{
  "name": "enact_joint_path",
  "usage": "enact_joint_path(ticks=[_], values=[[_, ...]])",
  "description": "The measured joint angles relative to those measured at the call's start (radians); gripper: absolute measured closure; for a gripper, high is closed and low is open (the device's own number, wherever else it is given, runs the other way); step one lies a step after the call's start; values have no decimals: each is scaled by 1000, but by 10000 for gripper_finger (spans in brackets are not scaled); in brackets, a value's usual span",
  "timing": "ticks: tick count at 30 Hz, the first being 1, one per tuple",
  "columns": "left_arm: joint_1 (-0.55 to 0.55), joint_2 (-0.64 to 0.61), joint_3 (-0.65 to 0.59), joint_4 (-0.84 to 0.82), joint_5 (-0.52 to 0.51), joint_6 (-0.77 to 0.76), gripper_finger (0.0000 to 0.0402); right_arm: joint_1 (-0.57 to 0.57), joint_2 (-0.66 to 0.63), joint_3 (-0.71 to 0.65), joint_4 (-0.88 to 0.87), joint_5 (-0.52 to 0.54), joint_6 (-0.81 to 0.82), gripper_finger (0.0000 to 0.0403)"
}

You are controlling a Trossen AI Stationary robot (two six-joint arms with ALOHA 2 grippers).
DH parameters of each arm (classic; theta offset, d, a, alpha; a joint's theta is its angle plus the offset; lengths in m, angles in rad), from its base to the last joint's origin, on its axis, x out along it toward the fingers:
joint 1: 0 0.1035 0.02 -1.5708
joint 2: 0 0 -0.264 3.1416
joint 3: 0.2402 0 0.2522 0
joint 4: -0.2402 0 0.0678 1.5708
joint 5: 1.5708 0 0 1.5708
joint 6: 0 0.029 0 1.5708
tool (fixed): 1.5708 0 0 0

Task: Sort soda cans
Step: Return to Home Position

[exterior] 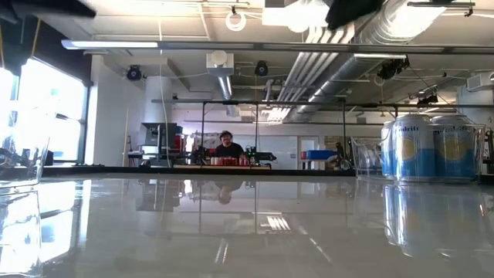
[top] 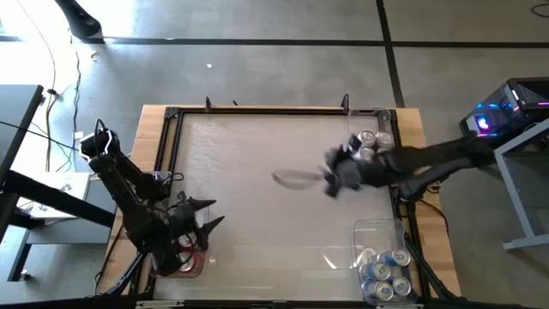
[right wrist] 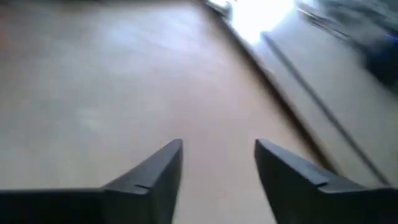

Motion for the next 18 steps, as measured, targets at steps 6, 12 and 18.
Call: enact_joint_path(ticks=[6,12,18], values=[[90,-28,0,563,164,595,247,314,-118,0,19,-30,112,331],[252,-44,0,1064,433,1244,389,544,-183,-69,50,118,193,389],[447,-258,0,957,611,1368,395,662,-367,-272,138,192,320,400]])
